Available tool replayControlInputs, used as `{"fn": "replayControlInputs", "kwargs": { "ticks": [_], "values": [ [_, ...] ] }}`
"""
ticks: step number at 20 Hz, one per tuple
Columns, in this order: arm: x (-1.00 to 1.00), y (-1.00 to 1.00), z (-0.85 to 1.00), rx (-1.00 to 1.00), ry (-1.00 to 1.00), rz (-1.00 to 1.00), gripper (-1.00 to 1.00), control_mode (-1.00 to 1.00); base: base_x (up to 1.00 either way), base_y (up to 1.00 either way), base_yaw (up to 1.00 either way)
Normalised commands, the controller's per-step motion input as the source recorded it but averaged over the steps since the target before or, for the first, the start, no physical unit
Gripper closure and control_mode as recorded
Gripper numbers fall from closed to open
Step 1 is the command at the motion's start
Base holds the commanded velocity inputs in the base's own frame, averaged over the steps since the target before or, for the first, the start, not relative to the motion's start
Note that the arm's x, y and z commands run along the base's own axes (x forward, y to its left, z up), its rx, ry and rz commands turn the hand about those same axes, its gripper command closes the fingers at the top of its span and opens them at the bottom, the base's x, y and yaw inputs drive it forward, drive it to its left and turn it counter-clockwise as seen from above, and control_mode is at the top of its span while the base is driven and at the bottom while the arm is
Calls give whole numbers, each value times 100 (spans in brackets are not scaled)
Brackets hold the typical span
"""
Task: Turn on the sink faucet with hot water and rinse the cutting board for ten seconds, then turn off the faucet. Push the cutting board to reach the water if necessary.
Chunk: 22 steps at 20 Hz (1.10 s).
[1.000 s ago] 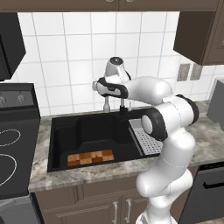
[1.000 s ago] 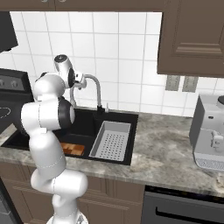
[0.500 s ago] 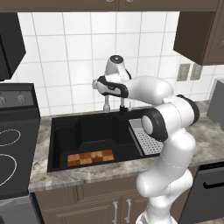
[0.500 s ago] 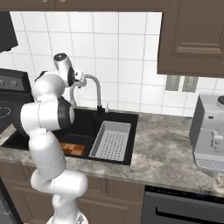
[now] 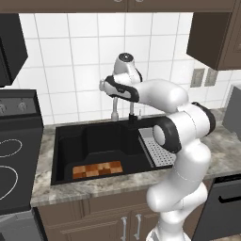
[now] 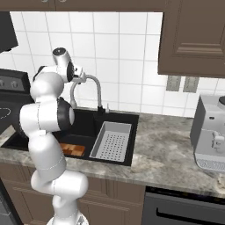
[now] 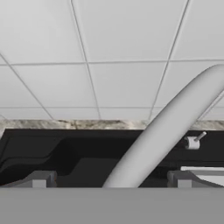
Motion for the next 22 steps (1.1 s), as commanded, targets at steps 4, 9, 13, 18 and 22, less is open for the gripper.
{"fn": "replayControlInputs", "kwargs": {
  "ticks": [4, 9, 13, 18, 22],
  "values": [
    [-17, -17, 18, 0, 0, 0, -100, -100, 0, 0, 0],
    [-19, -21, 23, 0, 0, 0, -100, -100, 0, 0, 0],
    [-24, -24, 23, 0, 0, 0, -100, -100, 0, 0, 0],
    [-31, -24, 20, 0, 0, 0, -100, -100, 0, 0, 0],
    [-35, -26, 10, 0, -2, 0, -100, -100, 0, 0, 0]
  ]
}}
